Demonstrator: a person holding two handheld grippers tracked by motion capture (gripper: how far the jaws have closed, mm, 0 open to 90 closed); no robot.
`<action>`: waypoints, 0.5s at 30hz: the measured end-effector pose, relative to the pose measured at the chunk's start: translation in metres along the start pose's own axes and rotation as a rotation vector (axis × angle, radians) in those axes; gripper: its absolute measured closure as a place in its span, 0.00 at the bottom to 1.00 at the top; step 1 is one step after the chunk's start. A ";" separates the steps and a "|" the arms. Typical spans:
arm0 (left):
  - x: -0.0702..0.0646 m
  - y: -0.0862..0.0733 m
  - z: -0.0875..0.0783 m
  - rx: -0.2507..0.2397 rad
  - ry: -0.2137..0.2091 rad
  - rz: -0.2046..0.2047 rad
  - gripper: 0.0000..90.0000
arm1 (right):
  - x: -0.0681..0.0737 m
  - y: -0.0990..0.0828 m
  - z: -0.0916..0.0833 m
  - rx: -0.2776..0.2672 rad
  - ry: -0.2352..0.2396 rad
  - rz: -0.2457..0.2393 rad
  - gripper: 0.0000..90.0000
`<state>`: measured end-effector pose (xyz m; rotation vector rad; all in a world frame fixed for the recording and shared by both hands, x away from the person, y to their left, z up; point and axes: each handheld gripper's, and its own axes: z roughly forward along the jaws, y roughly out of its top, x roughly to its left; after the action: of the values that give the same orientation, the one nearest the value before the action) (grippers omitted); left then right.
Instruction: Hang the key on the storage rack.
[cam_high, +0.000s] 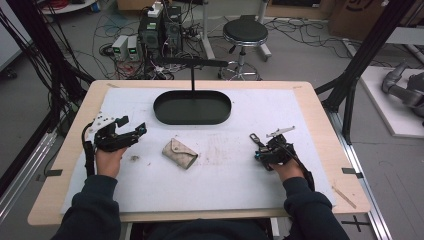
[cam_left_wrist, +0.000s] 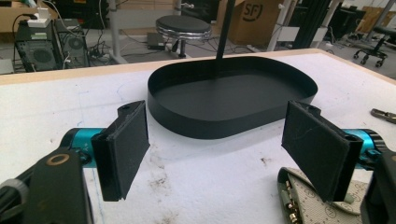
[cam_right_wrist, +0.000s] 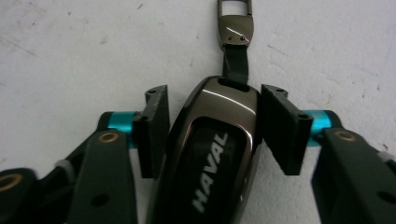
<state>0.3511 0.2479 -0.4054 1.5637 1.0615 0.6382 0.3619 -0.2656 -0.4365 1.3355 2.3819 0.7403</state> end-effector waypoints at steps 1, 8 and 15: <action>0.000 0.000 0.000 0.002 0.000 0.000 0.26 | 0.001 0.001 0.000 0.007 -0.003 -0.005 0.52; -0.001 0.000 0.000 0.005 -0.002 0.004 0.26 | -0.005 0.001 0.003 -0.036 -0.028 -0.062 0.47; 0.000 0.000 0.000 0.001 -0.002 0.001 0.26 | -0.008 -0.002 -0.001 0.004 -0.017 0.044 0.55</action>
<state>0.3509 0.2483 -0.4052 1.5658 1.0596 0.6366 0.3648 -0.2734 -0.4368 1.3947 2.3488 0.7334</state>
